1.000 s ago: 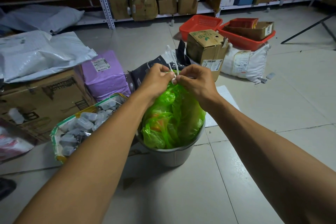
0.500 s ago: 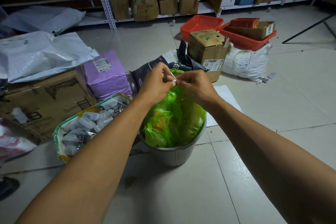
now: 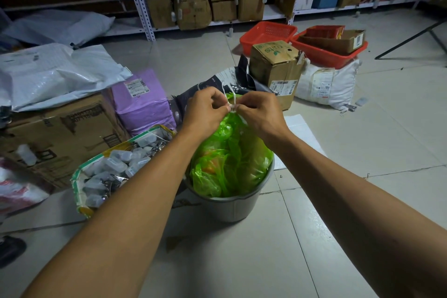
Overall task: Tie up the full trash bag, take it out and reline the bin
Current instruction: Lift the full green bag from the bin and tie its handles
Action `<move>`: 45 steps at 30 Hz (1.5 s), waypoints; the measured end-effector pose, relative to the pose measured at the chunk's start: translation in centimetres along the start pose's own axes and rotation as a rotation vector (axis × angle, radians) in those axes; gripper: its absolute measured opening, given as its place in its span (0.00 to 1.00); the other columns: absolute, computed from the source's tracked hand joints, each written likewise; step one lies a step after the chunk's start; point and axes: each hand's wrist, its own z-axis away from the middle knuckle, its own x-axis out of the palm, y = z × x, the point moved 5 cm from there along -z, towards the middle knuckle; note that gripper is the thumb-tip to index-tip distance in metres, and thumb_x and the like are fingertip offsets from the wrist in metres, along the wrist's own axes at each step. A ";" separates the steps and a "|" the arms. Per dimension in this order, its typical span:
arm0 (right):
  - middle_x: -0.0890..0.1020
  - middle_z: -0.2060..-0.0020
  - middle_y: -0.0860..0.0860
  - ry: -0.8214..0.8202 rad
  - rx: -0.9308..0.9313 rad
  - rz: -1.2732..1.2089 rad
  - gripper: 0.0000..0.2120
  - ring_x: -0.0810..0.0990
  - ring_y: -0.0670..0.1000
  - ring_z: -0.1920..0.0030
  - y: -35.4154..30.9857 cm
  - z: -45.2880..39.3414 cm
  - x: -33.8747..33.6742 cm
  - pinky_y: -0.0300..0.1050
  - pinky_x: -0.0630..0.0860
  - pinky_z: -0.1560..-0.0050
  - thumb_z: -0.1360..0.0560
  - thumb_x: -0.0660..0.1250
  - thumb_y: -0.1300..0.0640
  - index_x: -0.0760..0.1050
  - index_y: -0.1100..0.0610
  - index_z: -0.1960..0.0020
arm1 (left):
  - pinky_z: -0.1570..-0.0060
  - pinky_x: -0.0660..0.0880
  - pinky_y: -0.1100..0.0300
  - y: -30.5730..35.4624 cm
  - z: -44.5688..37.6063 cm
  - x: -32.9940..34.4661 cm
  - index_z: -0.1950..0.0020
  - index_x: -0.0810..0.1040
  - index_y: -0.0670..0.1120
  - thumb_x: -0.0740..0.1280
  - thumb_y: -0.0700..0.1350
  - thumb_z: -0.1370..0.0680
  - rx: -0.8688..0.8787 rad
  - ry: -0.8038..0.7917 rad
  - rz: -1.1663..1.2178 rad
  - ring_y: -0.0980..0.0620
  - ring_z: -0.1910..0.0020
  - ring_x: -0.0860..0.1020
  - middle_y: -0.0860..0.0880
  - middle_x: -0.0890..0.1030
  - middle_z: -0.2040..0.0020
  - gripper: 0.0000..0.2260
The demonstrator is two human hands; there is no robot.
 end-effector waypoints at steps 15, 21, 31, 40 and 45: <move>0.86 0.60 0.50 -0.044 0.072 -0.066 0.05 0.85 0.48 0.58 0.3 0.1 0.3 0.49 0.83 0.52 0.29 0.74 0.58 0.85 0.56 0.53 | 0.51 0.81 0.51 -0.2 -0.1 0.3 0.57 0.81 0.48 0.76 0.42 0.28 -0.002 -0.042 0.022 0.56 0.57 0.81 0.55 0.82 0.60 0.05; 0.86 0.64 0.51 -0.081 0.073 0.018 0.06 0.82 0.47 0.64 -0.1 0.3 0.2 0.46 0.78 0.62 0.30 0.77 0.56 0.86 0.56 0.55 | 0.51 0.81 0.47 -0.5 0.0 0.6 0.59 0.80 0.49 0.77 0.43 0.29 -0.014 -0.067 0.027 0.53 0.57 0.82 0.53 0.83 0.60 0.06; 0.86 0.64 0.50 -0.028 0.002 -0.012 0.11 0.85 0.51 0.62 -0.8 1.1 -0.1 0.49 0.80 0.64 0.32 0.73 0.59 0.76 0.53 0.51 | 0.51 0.81 0.49 -0.4 0.0 0.3 0.58 0.77 0.50 0.76 0.44 0.28 -0.010 -0.028 0.019 0.53 0.57 0.83 0.53 0.83 0.59 0.07; 0.79 0.61 0.56 -0.123 0.297 -0.417 0.14 0.75 0.54 0.59 -0.9 1.3 -0.1 0.46 0.71 0.64 0.28 0.70 0.70 0.69 0.55 0.55 | 0.60 0.75 0.60 0.7 -0.1 0.6 0.57 0.80 0.50 0.73 0.40 0.26 0.107 -0.055 -0.120 0.57 0.60 0.78 0.55 0.80 0.61 0.06; 0.76 0.62 0.55 -0.167 0.405 -0.550 0.13 0.74 0.52 0.62 -0.6 1.2 0.2 0.44 0.68 0.67 0.28 0.68 0.71 0.70 0.55 0.57 | 0.58 0.78 0.58 0.5 -0.1 1.1 0.58 0.82 0.52 0.72 0.39 0.27 0.113 -0.031 -0.092 0.56 0.60 0.80 0.54 0.82 0.61 0.08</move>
